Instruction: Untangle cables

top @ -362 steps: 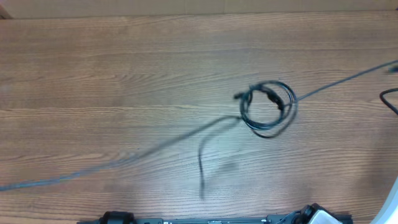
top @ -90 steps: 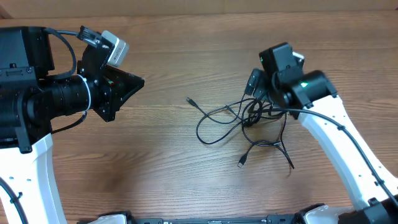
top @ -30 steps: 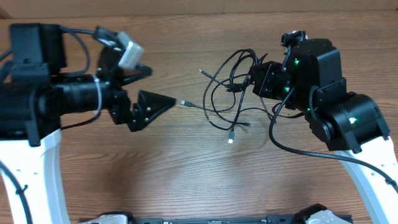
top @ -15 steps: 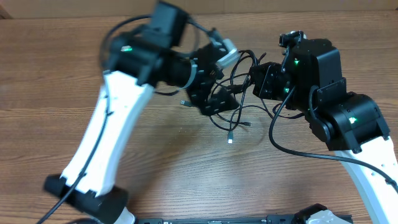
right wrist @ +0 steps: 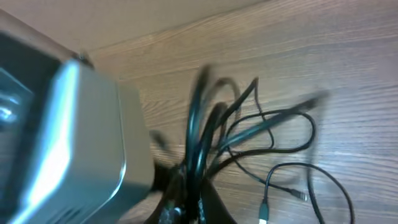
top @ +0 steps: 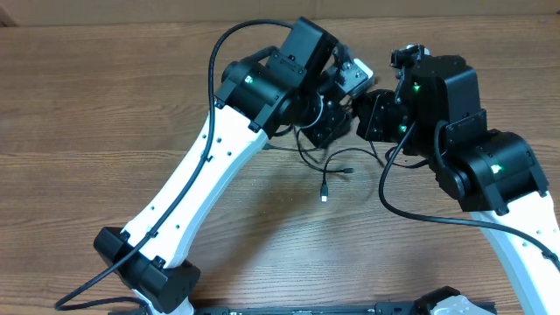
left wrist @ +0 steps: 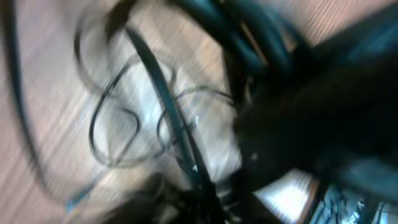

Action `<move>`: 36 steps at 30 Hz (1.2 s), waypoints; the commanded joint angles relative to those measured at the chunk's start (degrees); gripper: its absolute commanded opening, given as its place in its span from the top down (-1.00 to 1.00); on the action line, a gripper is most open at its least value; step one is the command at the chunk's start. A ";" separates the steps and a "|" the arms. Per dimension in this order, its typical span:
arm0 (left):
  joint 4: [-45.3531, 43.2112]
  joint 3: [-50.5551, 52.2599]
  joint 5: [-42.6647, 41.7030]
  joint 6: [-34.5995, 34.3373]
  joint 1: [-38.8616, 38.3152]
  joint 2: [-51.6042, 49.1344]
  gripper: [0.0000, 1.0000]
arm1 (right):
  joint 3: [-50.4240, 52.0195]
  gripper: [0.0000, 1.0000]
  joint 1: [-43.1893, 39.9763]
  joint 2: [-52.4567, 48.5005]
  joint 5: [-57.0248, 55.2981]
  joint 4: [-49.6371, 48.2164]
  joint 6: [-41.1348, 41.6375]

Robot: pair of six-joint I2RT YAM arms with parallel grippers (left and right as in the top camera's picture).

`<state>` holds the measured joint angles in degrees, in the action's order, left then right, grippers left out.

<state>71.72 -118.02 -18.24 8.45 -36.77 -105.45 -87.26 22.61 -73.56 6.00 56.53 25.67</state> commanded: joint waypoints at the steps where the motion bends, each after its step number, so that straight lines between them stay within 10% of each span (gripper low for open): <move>1: 5.79 -0.20 6.60 -2.51 3.06 1.81 0.92 | -1.99 0.93 -3.96 1.14 0.17 0.87 -0.42; 14: 15.02 -0.20 4.20 -2.67 18.08 22.34 0.91 | -1.97 0.90 -18.82 1.11 11.08 1.92 -3.67; 15: 14.88 -0.20 4.22 -2.67 18.12 23.32 0.92 | -1.97 0.74 -18.27 1.09 11.96 2.23 -3.69; 18: 13.97 -0.20 3.34 -2.64 17.99 25.07 0.92 | -1.97 -0.56 -15.39 0.90 16.59 2.29 -3.67; 20: 13.51 -0.20 3.15 -2.64 17.99 25.00 0.91 | -1.97 -0.80 -13.09 0.90 20.48 1.60 -3.63; 27: 12.28 -0.20 2.82 -2.67 18.01 22.69 0.92 | -1.97 -0.62 -7.74 0.92 45.55 -14.08 8.55; 36: 8.35 -0.20 -4.61 -6.05 17.99 20.28 0.92 | -1.97 0.17 1.18 0.28 32.28 -21.81 13.22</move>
<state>81.89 -117.89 -18.00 5.87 -18.74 -84.25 -87.85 21.56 -73.54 43.68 35.09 35.86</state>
